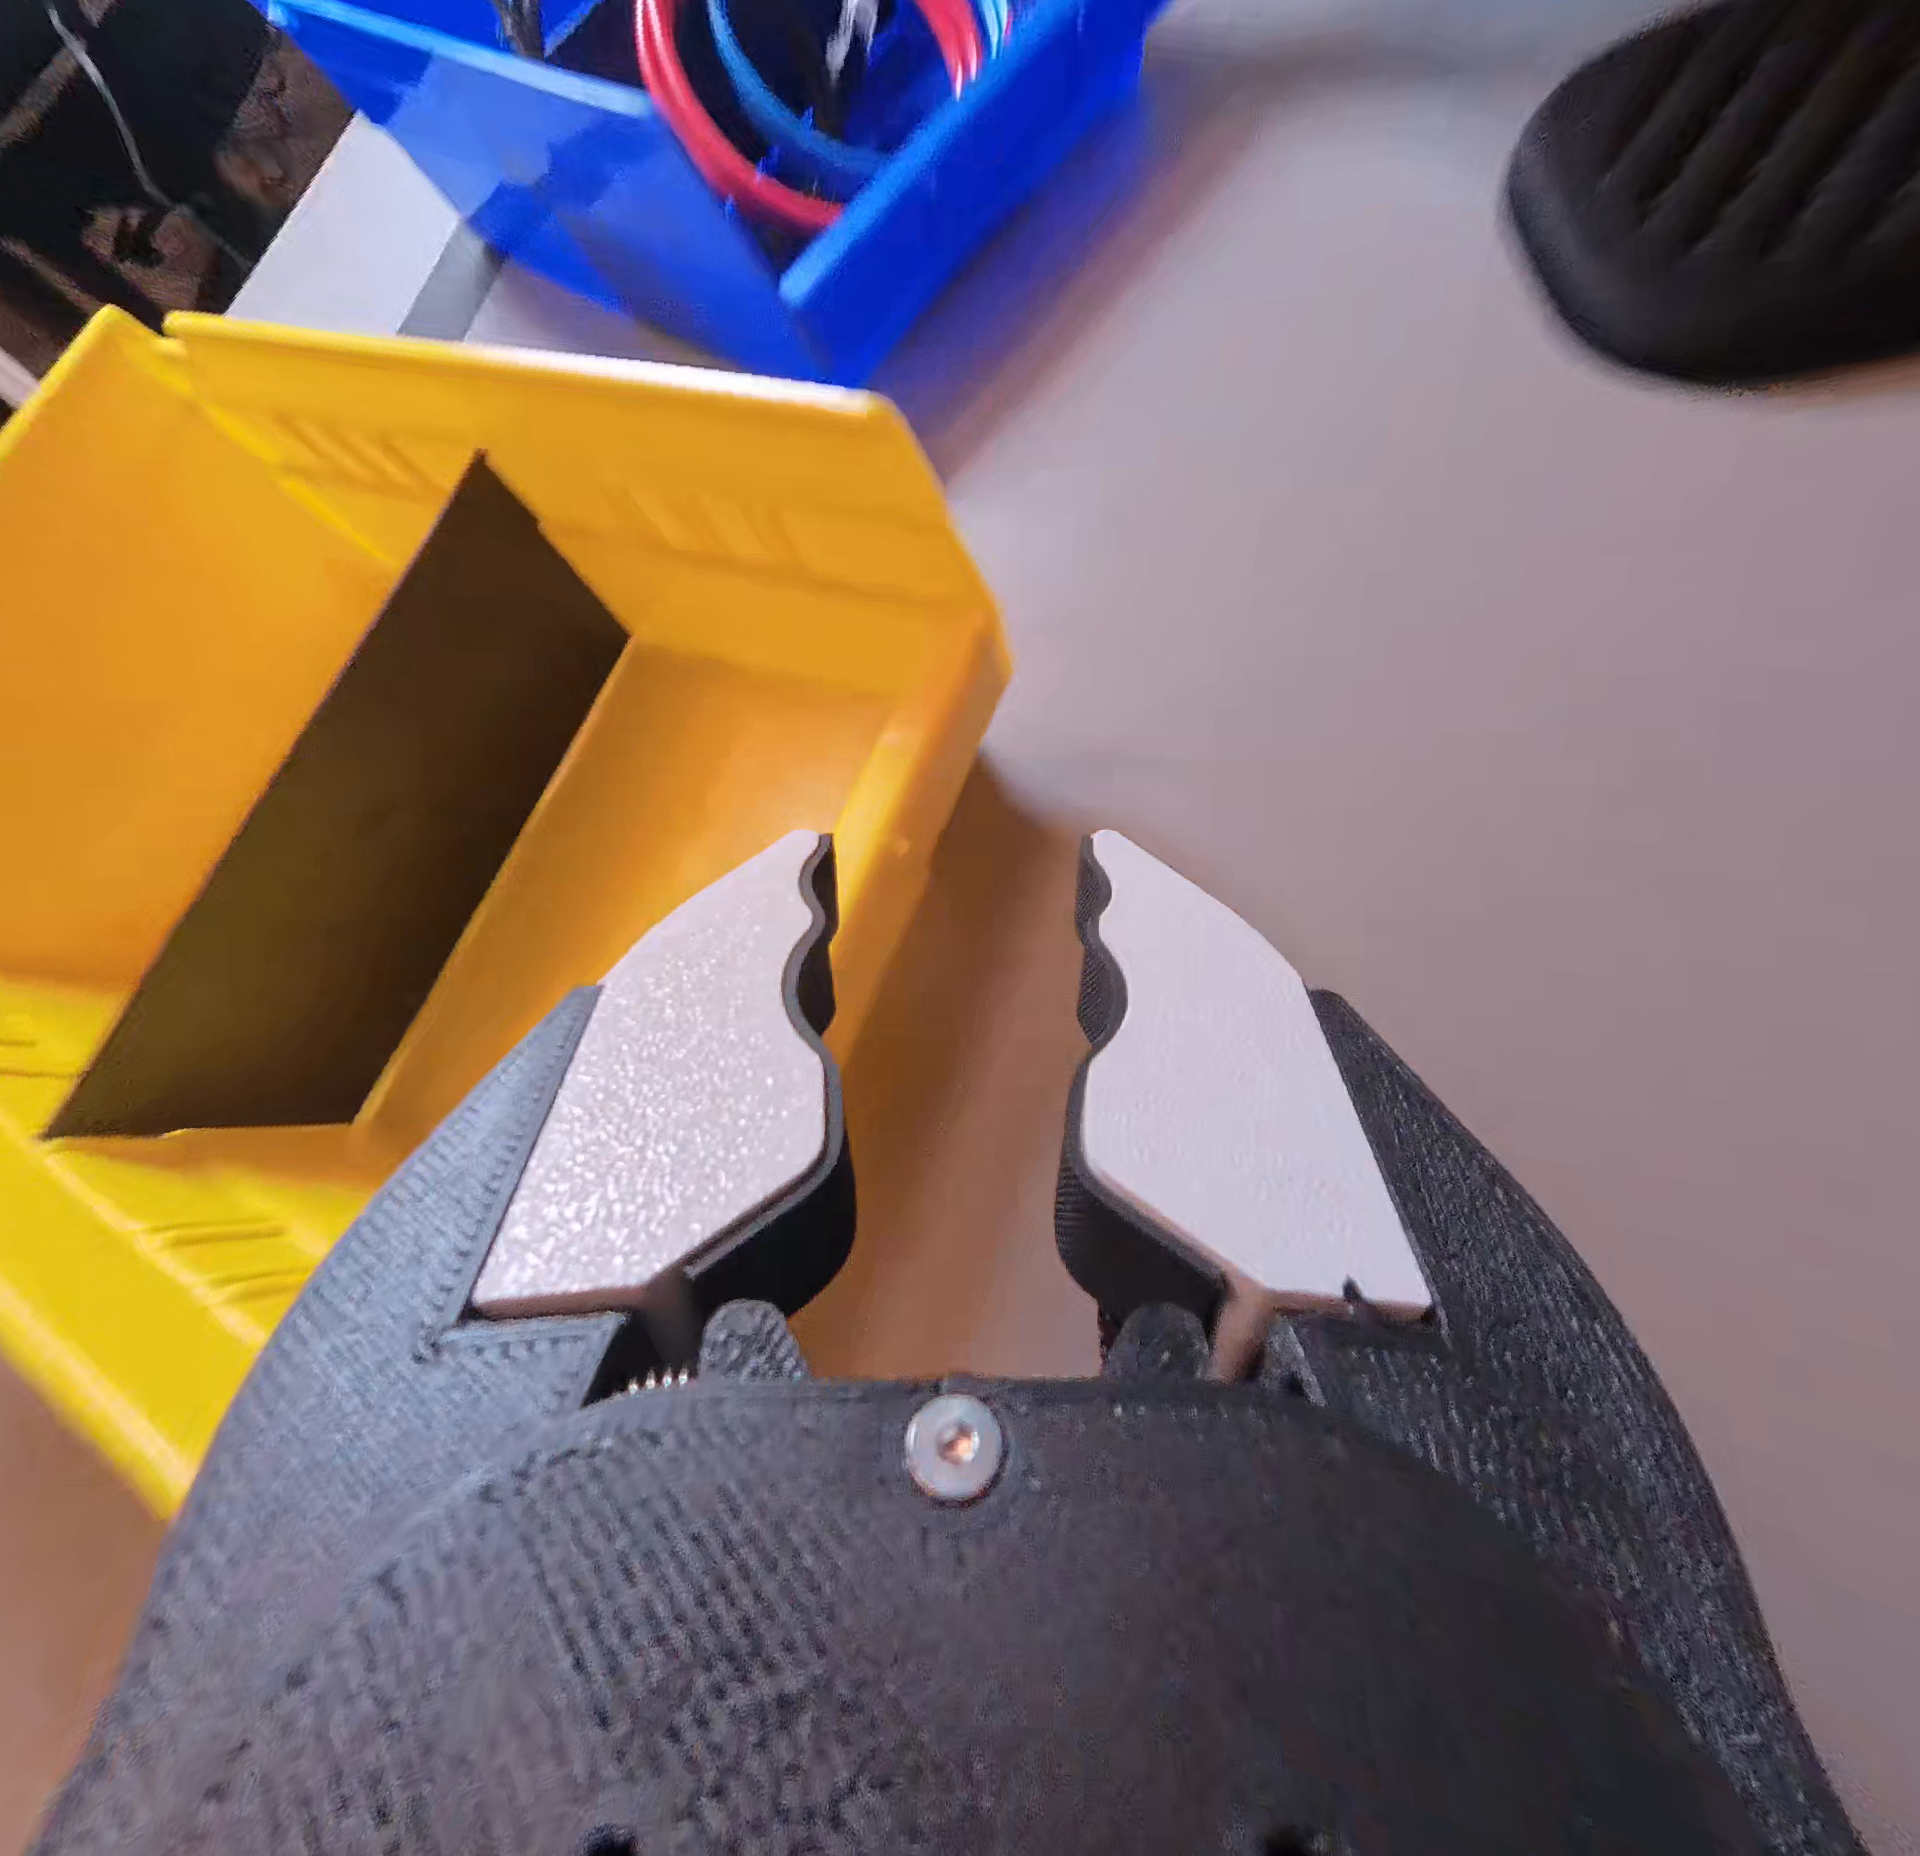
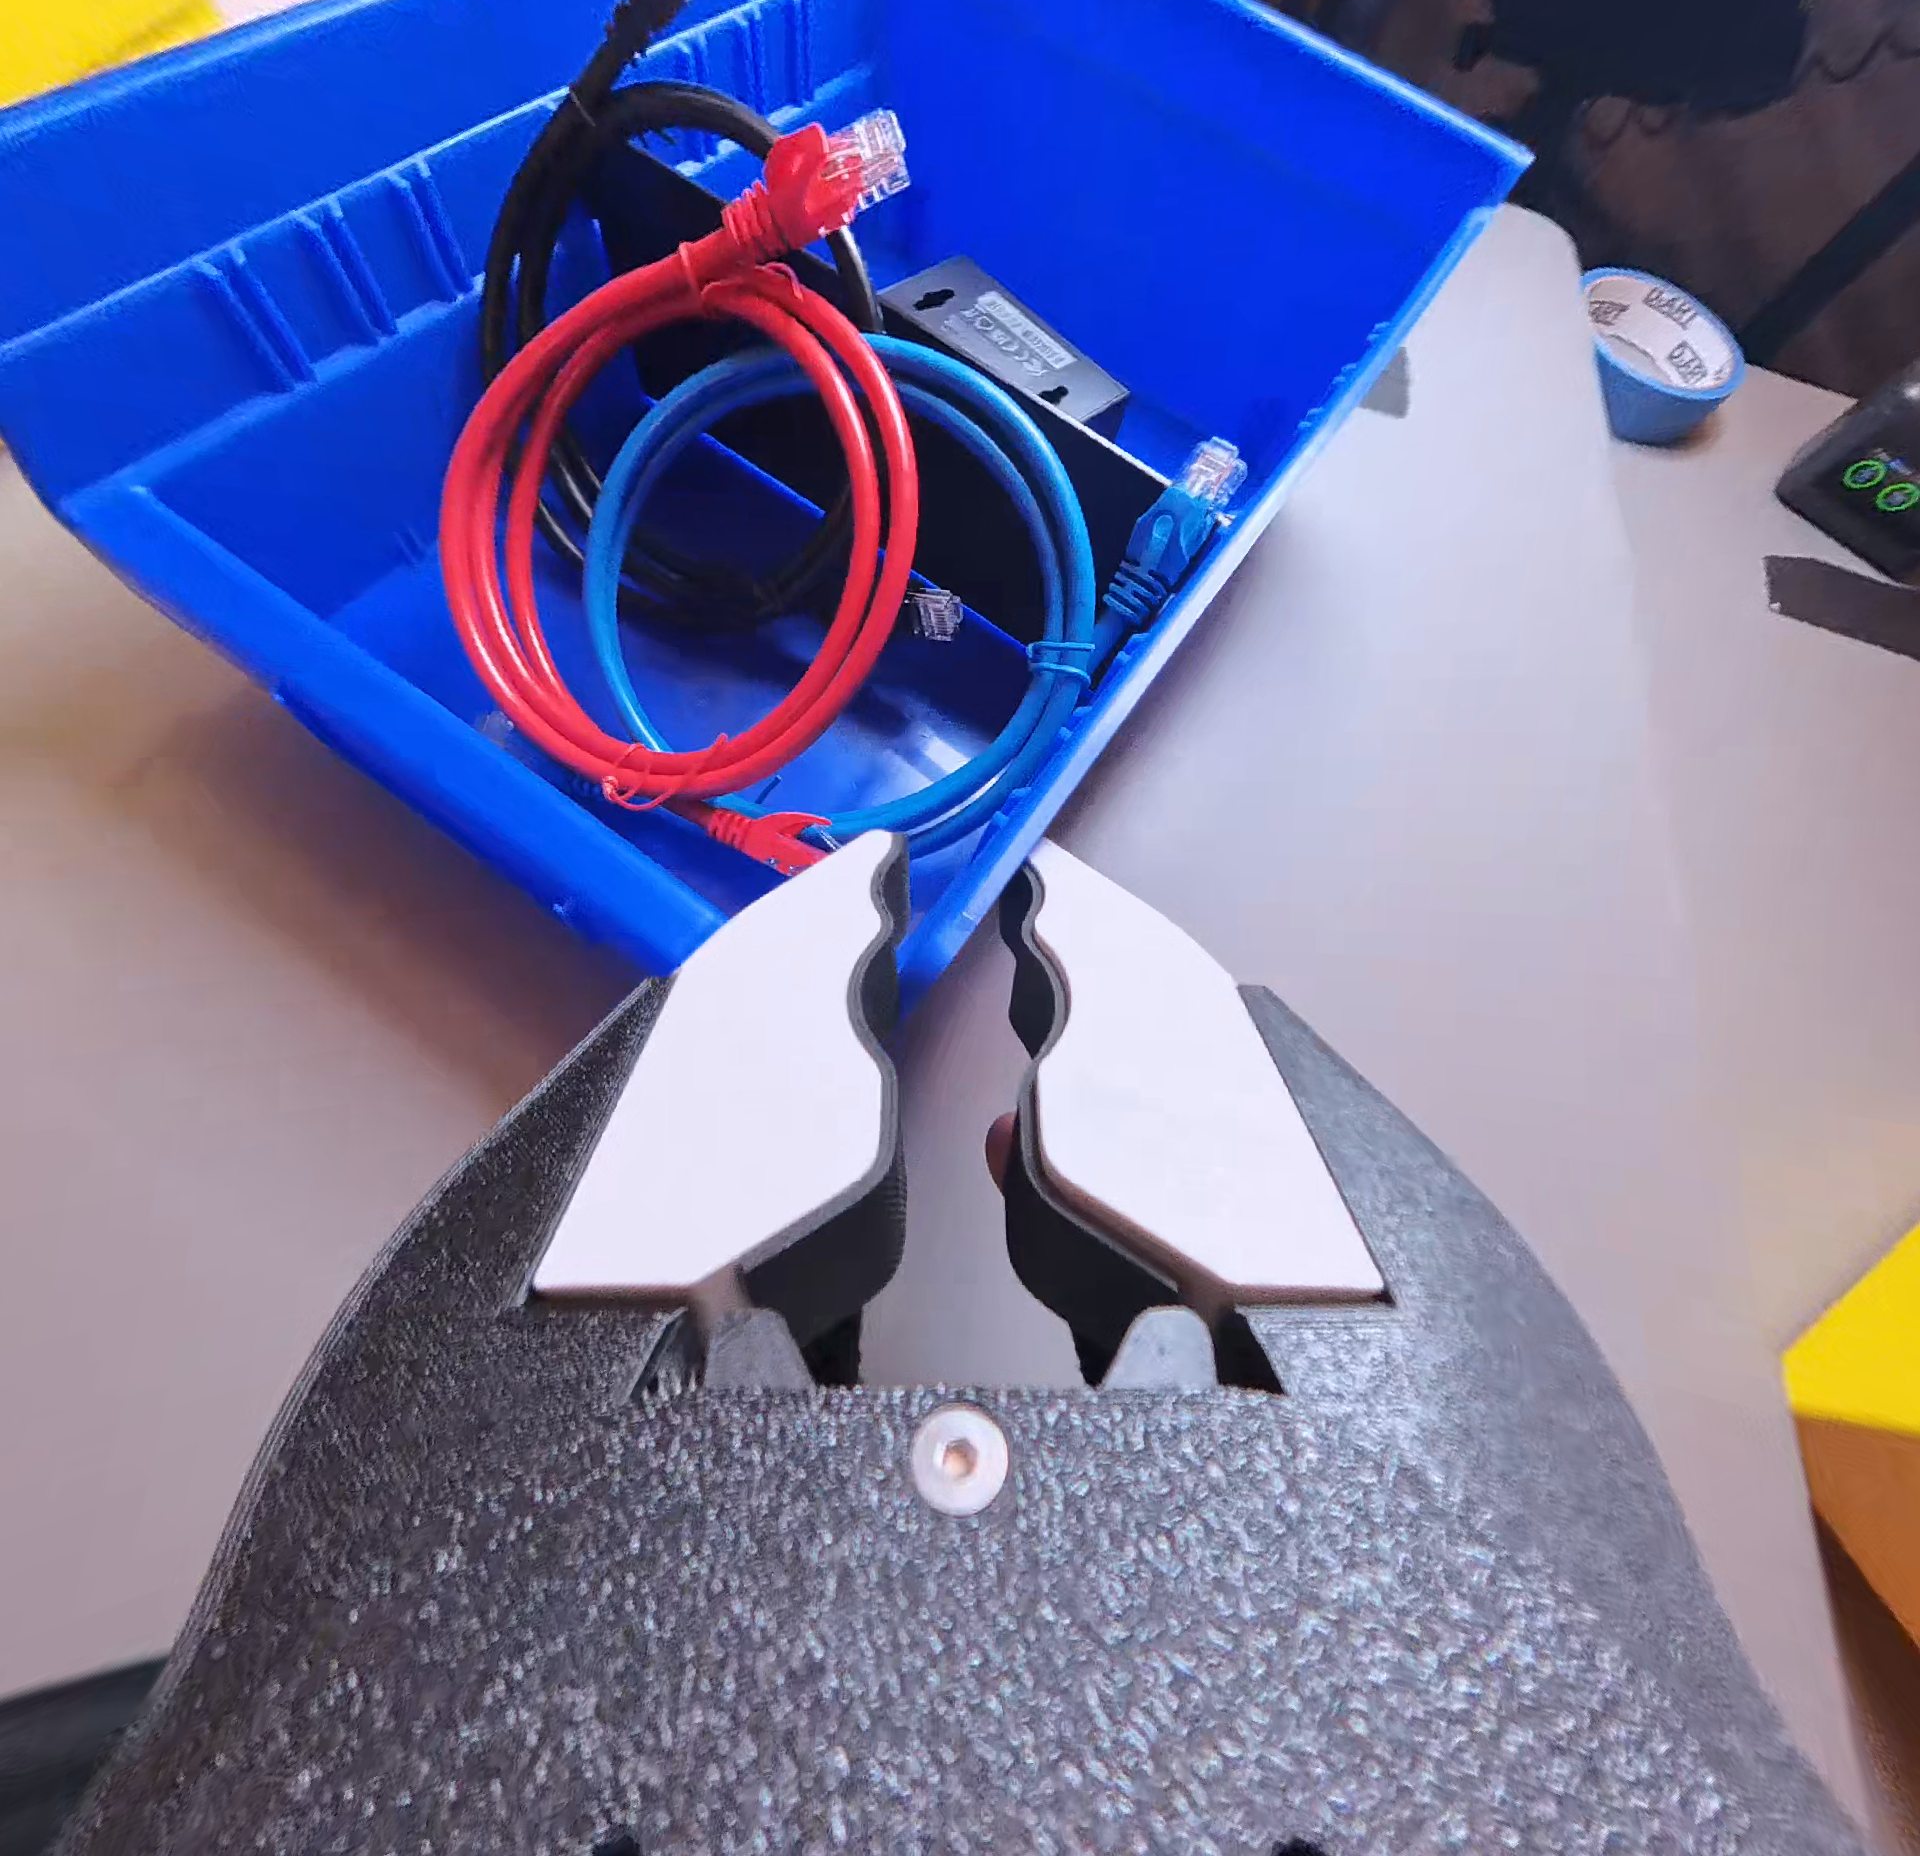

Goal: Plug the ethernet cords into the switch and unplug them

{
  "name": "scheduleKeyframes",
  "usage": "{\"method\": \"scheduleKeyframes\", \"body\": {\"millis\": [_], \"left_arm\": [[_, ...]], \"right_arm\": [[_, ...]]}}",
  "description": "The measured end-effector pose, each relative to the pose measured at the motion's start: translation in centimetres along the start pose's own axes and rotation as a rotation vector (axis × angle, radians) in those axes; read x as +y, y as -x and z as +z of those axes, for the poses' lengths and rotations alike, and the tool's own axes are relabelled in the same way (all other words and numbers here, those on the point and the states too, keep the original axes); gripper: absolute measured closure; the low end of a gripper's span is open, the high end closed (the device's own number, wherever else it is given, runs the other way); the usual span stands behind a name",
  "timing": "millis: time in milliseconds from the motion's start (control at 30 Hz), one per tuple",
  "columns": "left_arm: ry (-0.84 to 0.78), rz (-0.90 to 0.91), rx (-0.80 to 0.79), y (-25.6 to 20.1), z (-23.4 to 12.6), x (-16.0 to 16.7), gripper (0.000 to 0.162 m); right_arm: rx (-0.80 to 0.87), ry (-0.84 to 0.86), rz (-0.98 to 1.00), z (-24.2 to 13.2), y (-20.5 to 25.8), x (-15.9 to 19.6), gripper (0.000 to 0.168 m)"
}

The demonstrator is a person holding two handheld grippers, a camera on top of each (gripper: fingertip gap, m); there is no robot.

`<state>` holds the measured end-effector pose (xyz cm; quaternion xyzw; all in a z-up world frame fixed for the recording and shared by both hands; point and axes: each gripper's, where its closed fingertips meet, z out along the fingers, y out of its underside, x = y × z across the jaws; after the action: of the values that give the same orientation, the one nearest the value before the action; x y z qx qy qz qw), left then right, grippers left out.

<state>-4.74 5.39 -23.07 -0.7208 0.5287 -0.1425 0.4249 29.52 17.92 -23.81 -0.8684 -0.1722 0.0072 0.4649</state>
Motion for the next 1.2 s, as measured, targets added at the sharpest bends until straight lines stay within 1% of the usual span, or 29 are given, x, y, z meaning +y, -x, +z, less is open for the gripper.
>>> {"method": "scheduleKeyframes", "body": {"millis": [33,167,300,367,400,433,467,533,600,700,767,800,900,1000,1100,1200], "left_arm": [[-0.038,-0.034,0.029,-1.0,-0.1,-0.5,0.119],[-0.100,-0.178,0.132,-5.1,1.3,-1.7,0.120],[-0.145,-0.309,0.207,-8.5,2.9,-3.3,0.111],[-0.184,-0.361,0.262,-10.6,3.6,-4.2,0.107],[-0.190,-0.382,0.278,-11.6,3.9,-4.4,0.106],[-0.173,-0.376,0.289,-12.6,4.2,-4.1,0.104],[-0.190,-0.372,0.275,-13.1,4.3,-4.1,0.103],[-0.223,-0.367,0.208,-13.3,4.3,-3.9,0.105],[-0.244,-0.362,0.131,-13.0,4.2,-3.6,0.109],[-0.282,-0.410,0.101,-12.7,3.6,-3.1,0.112],[-0.286,-0.395,0.053,-12.2,3.1,-2.8,0.119],[-0.295,-0.354,-0.001,-11.6,2.6,-2.8,0.125],[-0.356,-0.265,-0.096,-10.5,0.3,-4.2,0.130],[-0.422,-0.180,-0.227,-8.8,-3.3,-6.0,0.134],[-0.473,-0.101,-0.384,-6.7,-8.9,-7.5,0.138],[-0.466,-0.035,-0.569,-4.6,-15.5,-7.0,0.141]], "right_arm": [[-0.014,0.007,-0.011,-0.9,1.1,0.4,0.150],[-0.026,-0.008,-0.074,-5.2,4.9,2.1,0.154],[-0.065,-0.043,-0.065,-9.2,8.0,3.5,0.163],[-0.093,-0.068,-0.066,-11.3,9.8,3.9,0.163],[-0.089,-0.083,-0.068,-12.3,10.4,4.0,0.163],[-0.051,-0.097,-0.093,-13.2,10.4,4.1,0.163],[-0.031,-0.114,-0.101,-14.2,10.5,4.1,0.163],[-0.044,-0.140,-0.091,-15.7,11.2,4.0,0.162],[-0.046,-0.147,-0.110,-16.4,12.0,4.2,0.161],[-0.043,-0.204,-0.134,-17.3,13.1,4.0,0.160],[-0.035,-0.254,-0.163,-17.8,14.0,3.5,0.159],[-0.041,-0.282,-0.169,-18.1,14.4,3.2,0.158],[-0.057,-0.374,-0.173,-19.6,15.2,1.7,0.157],[-0.051,-0.465,-0.224,-21.1,16.2,-0.2,0.157],[-0.114,-0.576,-0.227,-22.2,18.8,-3.1,0.156],[-0.226,-0.685,-0.220,-22.1,23.3,-6.9,0.155]]}}
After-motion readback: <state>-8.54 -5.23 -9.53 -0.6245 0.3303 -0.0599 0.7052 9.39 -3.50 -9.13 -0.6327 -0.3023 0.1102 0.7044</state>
